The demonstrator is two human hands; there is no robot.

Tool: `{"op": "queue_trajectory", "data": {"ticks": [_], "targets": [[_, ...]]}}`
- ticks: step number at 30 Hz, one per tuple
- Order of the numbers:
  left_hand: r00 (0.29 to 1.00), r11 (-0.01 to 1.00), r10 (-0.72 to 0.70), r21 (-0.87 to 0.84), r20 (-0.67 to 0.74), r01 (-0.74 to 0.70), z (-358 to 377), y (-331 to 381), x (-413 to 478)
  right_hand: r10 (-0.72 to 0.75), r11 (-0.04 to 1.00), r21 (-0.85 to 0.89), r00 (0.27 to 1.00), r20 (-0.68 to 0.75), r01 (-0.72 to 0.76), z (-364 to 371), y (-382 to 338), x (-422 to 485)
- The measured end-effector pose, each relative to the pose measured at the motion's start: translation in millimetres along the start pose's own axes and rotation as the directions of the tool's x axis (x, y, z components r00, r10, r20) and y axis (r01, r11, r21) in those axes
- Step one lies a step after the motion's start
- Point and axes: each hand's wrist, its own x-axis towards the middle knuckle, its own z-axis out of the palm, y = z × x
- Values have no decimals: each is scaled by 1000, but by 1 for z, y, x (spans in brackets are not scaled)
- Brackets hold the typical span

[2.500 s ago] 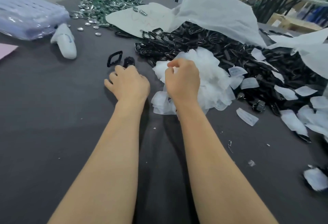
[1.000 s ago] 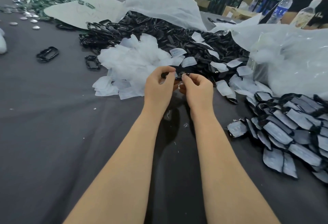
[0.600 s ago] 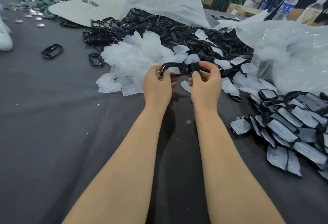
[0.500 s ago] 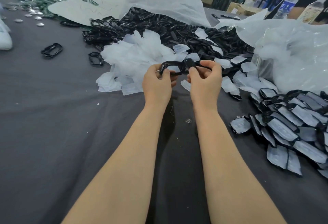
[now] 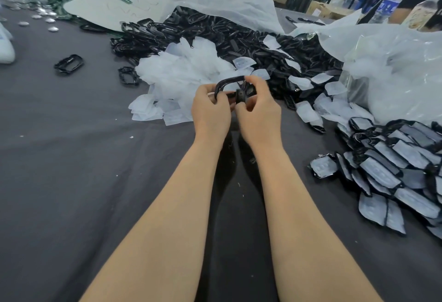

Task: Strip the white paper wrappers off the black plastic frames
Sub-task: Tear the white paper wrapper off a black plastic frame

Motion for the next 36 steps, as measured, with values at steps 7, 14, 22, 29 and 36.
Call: {"op": "queue_trajectory", "data": {"ticks": [7,14,22,29,36], "targets": [[999,995,-27,-92,21,29,1,2,1,121,960,265,986,-113,-87,-4,0,2],[998,997,-48,-52,34,50,0,5,-2,223,785,611,968,-120,-105,-3,3,4],[997,998,-53,-42,56,55,0,10,-6,229,826,553,962,-149,-111,-1,4,6],[996,999,-42,-24,84,44,-1,12,-9,215,890,444,955,-205,-105,-1,4,6],[992,997,4,80,125,-14,-4,9,-8,142,952,299,958,-248,-64,1,4,5]]}}
